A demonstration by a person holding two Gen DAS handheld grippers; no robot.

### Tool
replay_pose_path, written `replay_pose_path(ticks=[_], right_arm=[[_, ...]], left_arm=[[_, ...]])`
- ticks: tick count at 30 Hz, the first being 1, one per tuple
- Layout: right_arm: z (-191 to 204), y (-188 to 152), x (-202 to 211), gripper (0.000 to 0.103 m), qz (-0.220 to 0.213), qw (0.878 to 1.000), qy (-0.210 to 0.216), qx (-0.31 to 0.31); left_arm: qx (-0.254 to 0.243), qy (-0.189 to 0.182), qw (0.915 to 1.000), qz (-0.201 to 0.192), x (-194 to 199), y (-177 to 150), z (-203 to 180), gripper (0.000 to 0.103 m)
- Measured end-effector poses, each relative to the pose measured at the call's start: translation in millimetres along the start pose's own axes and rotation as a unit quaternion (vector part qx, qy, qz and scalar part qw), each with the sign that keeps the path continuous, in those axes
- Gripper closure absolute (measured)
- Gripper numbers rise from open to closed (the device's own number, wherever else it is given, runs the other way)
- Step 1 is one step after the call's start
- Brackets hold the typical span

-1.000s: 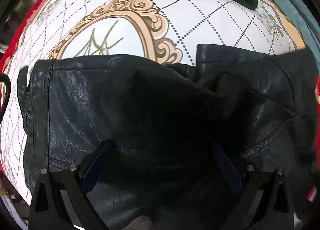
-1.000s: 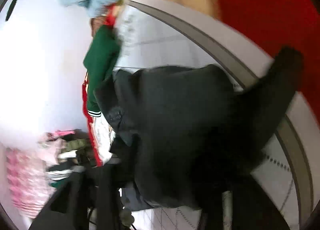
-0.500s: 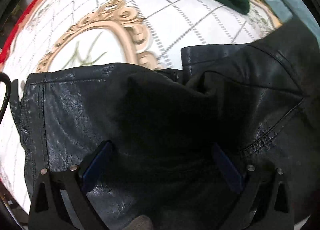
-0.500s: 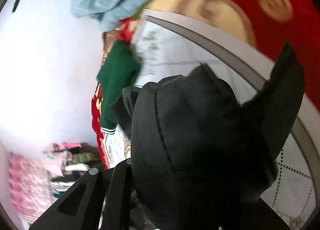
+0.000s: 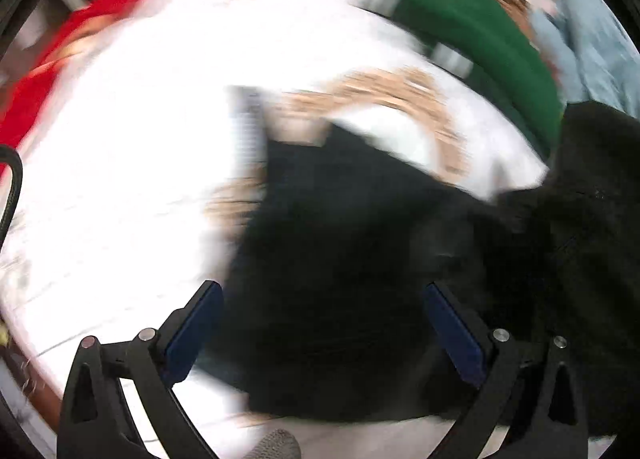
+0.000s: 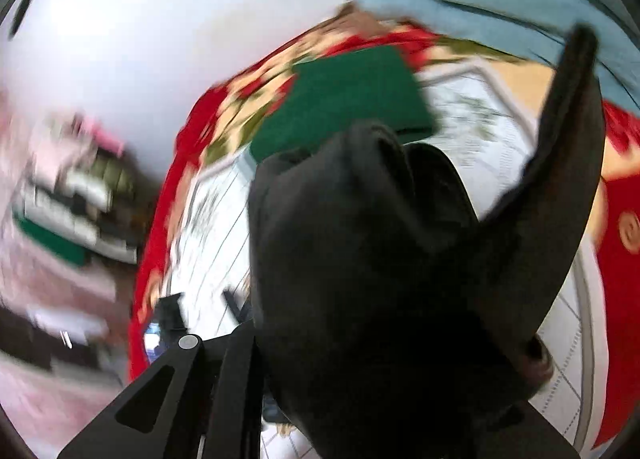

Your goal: Fold large clothes

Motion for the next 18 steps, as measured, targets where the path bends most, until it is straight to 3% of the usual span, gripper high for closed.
replay_pose_path(ticks=[4, 8, 12, 15, 16, 17, 18], right_arm=[[67.8, -43.8, -35.1, 0.088, 0.043, 0.995, 0.029, 0.082], [113.7, -115.2, -87.9, 0.086, 0.121, 0.984, 0.052, 0.123], [123.1, -184.8, -138.6, 0.076, 0.226, 0.964, 0.042, 0.136], [124.2, -188.6, -140.2, 0.066, 0.254, 0.956, 0.053, 0.138], [126.9, -182.5, -133.0, 0.056, 0.262, 0.953, 0.068, 0.139], [131.2, -176.8, -124.9, 0.035, 0.27, 0.949, 0.099, 0.129], [133.1, -172.9, -117.7, 0.027, 0.283, 0.945, 0.12, 0.115]], left_arm=[[0.056, 0.079, 0.9952, -0.011, 41.4, -13.5, 91.5, 0.0], [0.119, 0.128, 0.9844, -0.019, 71.0, -36.8, 167.2, 0.0], [0.149, 0.157, 0.9756, -0.037, 92.3, -36.3, 199.2, 0.0], [0.164, 0.158, 0.9719, -0.061, 95.4, -9.9, 195.2, 0.0], [0.164, 0.155, 0.9718, -0.068, 98.6, -1.3, 192.9, 0.0], [0.162, 0.149, 0.9722, -0.08, 105.1, 10.0, 188.8, 0.0], [0.161, 0.143, 0.9725, -0.088, 110.4, 17.3, 181.8, 0.0]])
Point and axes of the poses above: each gripper's, at about its wrist camera, not at the fingertips, and x roughly against the way its jaws point, z to its left, y to its top, the point moved 8 cm from there along -x, roughly the way its jaws point, and after that the axes turned 10 degrees about -z, right-handed, at the moved point
